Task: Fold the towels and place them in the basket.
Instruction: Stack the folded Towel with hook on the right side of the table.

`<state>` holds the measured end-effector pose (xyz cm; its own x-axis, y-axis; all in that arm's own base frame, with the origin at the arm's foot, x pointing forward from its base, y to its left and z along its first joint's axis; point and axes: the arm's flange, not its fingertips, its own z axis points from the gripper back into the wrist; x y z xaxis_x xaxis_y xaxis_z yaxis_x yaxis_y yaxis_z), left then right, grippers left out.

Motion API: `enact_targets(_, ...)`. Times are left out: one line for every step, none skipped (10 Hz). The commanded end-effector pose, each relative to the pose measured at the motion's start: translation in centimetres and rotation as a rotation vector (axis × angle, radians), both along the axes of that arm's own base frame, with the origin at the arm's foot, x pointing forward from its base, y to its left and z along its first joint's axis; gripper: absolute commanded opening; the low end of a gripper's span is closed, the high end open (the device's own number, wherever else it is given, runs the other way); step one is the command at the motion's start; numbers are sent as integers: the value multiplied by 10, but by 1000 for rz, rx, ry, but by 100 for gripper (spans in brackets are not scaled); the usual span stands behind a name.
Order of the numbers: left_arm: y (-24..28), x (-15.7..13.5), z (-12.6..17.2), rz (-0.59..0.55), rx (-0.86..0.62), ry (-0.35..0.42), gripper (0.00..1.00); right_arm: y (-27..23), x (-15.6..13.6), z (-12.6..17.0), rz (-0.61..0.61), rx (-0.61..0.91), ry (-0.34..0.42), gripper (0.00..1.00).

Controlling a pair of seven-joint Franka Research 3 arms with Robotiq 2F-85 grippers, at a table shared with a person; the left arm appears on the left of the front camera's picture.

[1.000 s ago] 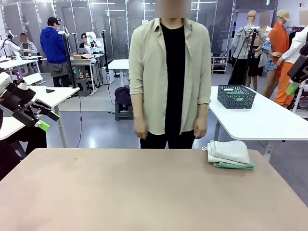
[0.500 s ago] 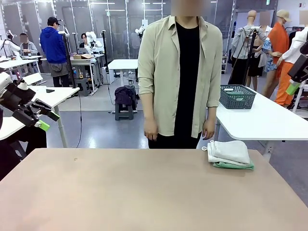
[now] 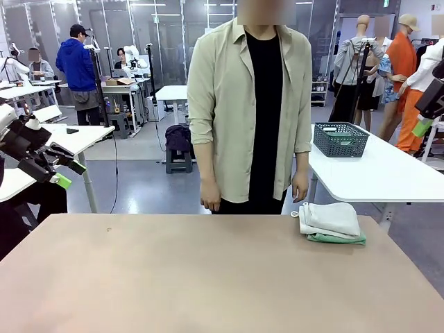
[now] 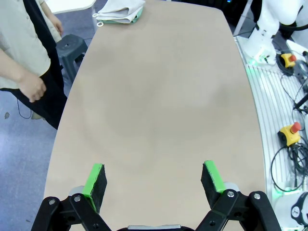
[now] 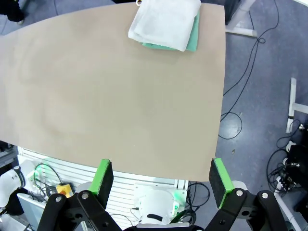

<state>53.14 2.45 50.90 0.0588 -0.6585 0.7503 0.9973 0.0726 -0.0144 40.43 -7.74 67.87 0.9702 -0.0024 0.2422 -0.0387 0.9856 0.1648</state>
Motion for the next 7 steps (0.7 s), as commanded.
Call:
enact_targets(0, -1, 1, 1, 4, -5, 100, -1, 2, 0, -4, -3, -7, 100)
enact_targets(0, -1, 1, 1, 4, -5, 100, -1, 2, 0, -4, -3, -7, 100)
enact_targets(0, -1, 1, 1, 4, -5, 100, -1, 2, 0, -4, -3, -7, 100)
enact_targets(0, -1, 1, 1, 4, -5, 100, -1, 2, 0, -4, -3, -7, 100)
enact_targets(0, -1, 1, 1, 4, -5, 100, -1, 2, 0, -4, -3, -7, 100)
enact_targets(0, -1, 1, 1, 4, -5, 100, -1, 2, 0, -4, -3, -7, 100)
enact_targets(0, 0, 0, 0, 0, 0, 100, 0, 0, 0, 0, 0, 0, 100)
